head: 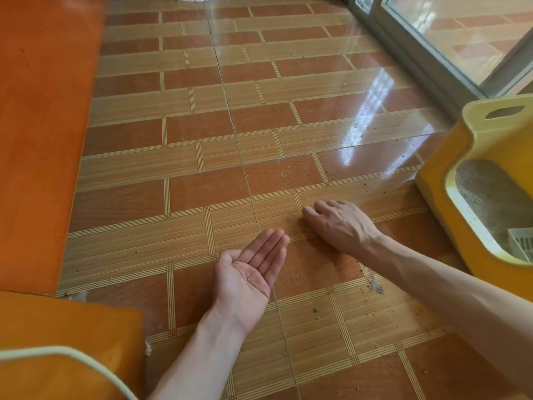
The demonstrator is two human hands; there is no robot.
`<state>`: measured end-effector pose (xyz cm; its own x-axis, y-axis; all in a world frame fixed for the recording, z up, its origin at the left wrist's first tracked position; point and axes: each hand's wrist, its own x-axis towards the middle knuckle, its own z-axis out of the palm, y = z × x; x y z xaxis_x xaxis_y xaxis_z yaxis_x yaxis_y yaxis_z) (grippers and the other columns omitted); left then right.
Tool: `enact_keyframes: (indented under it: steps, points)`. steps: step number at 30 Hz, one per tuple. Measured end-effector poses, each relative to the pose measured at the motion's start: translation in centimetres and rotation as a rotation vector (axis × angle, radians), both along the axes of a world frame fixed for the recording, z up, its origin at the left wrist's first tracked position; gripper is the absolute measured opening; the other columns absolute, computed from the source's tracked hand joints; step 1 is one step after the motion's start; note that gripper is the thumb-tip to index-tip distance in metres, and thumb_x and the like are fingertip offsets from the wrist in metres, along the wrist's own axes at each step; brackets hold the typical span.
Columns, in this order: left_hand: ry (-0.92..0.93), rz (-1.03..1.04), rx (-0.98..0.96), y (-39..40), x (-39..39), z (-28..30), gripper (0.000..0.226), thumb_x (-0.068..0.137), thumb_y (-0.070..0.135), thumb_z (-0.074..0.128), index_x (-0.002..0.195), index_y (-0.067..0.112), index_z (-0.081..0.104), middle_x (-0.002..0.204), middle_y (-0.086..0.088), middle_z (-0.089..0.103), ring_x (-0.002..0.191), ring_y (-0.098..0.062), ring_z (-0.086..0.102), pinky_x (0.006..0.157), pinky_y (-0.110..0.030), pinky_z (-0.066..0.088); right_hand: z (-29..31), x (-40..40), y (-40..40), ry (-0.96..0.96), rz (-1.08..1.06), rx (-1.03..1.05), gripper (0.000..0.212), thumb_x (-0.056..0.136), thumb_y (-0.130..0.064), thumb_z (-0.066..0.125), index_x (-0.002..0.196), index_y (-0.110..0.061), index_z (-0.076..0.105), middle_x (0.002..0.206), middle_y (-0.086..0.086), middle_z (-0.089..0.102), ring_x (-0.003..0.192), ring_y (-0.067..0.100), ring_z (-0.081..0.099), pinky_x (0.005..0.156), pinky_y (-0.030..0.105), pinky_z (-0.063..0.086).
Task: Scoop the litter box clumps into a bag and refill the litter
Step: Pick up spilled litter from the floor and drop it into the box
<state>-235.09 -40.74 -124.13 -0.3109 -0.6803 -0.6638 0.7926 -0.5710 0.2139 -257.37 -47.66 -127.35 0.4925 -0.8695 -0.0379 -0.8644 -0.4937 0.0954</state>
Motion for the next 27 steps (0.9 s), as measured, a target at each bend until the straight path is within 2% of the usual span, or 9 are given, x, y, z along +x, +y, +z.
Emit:
enact_keyframes:
  steps: [6,9,12,15,18,20,22,25,27]
  points:
    - [-0.003,0.010,-0.014,0.2,-0.2,0.0,0.055,0.100,0.019,0.025,0.127,-0.010,0.063,0.126,-0.026,0.069,0.117,-0.038,0.068,0.098,-0.044,0.054,0.1,0.6,1.8,0.116,-0.266,0.014,0.010,0.103,-0.014,0.045,0.106,-0.012,0.054,0.084,0.006,0.066,0.071,0.027,0.065,0.068,0.037,0.048]
    - [0.001,0.015,-0.021,0.4,-0.3,0.0,0.055,0.099,0.020,0.025,0.126,-0.010,0.063,0.126,-0.026,0.069,0.117,-0.038,0.068,0.098,-0.044,0.054,0.5,0.8,3.0,0.129,-0.362,0.071,0.010,0.103,-0.008,0.038,0.100,-0.013,0.046,0.082,0.004,0.062,0.070,0.024,0.061,0.066,0.034,0.045]
    - [0.001,0.021,-0.023,0.6,-0.5,0.0,0.056,0.099,0.020,0.024,0.126,-0.010,0.063,0.127,-0.026,0.068,0.118,-0.038,0.068,0.099,-0.044,0.054,0.9,0.9,3.8,0.053,-0.420,0.177,0.008,0.103,-0.003,0.034,0.100,-0.010,0.035,0.069,0.001,0.036,0.067,0.021,0.050,0.066,0.032,0.048]
    - [-0.019,0.036,-0.026,0.8,-1.1,-0.1,0.056,0.098,0.020,0.025,0.125,-0.010,0.064,0.125,-0.026,0.069,0.116,-0.038,0.069,0.099,-0.044,0.054,1.8,2.7,5.5,-0.166,-0.496,0.165,0.017,0.104,-0.013,0.038,0.088,-0.017,0.036,0.066,-0.005,0.041,0.059,0.020,0.051,0.056,0.033,0.044]
    - [-0.046,0.055,-0.018,0.9,-1.7,-0.4,0.057,0.099,0.021,0.024,0.124,-0.009,0.064,0.122,-0.026,0.070,0.113,-0.036,0.071,0.100,-0.042,0.056,3.7,5.5,7.9,-0.401,-0.461,0.106,0.024,0.108,-0.024,0.035,0.084,-0.020,0.037,0.065,-0.006,0.051,0.048,0.013,0.047,0.048,0.030,0.041]
    - [-0.063,0.048,0.001,1.0,-2.0,-0.5,0.057,0.099,0.022,0.024,0.124,-0.007,0.066,0.120,-0.025,0.072,0.109,-0.032,0.073,0.089,-0.034,0.059,5.5,7.3,9.3,-0.508,-0.441,0.123,0.026,0.109,-0.031,0.033,0.085,-0.020,0.037,0.065,-0.007,0.050,0.048,0.012,0.044,0.049,0.031,0.038]
    - [-0.064,0.014,0.021,1.0,-2.3,-0.7,0.057,0.098,0.022,0.024,0.124,-0.003,0.067,0.120,-0.022,0.073,0.107,-0.028,0.073,0.081,-0.027,0.059,6.5,8.8,10.3,-0.549,-0.386,0.151,0.022,0.109,-0.031,0.032,0.091,-0.020,0.038,0.073,-0.006,0.055,0.053,0.018,0.052,0.051,0.036,0.044]
    - [0.014,-0.024,0.026,1.2,-2.8,-0.8,0.058,0.097,0.021,0.022,0.131,-0.002,0.063,0.129,-0.019,0.069,0.118,-0.028,0.069,0.104,-0.036,0.047,6.9,10.3,11.1,-0.527,-0.301,0.117,0.021,0.108,-0.028,0.031,0.101,-0.015,0.045,0.085,0.003,0.064,0.064,0.026,0.064,0.051,0.040,0.050]
    - [0.052,-0.040,0.023,1.5,-3.1,-0.6,0.058,0.096,0.018,0.022,0.131,-0.001,0.063,0.132,-0.018,0.068,0.117,-0.028,0.069,0.103,-0.039,0.046,6.5,10.6,11.1,-0.454,-0.233,0.046,0.012,0.102,-0.021,0.045,0.094,-0.013,0.049,0.083,0.008,0.066,0.063,0.029,0.066,0.044,0.034,0.042]
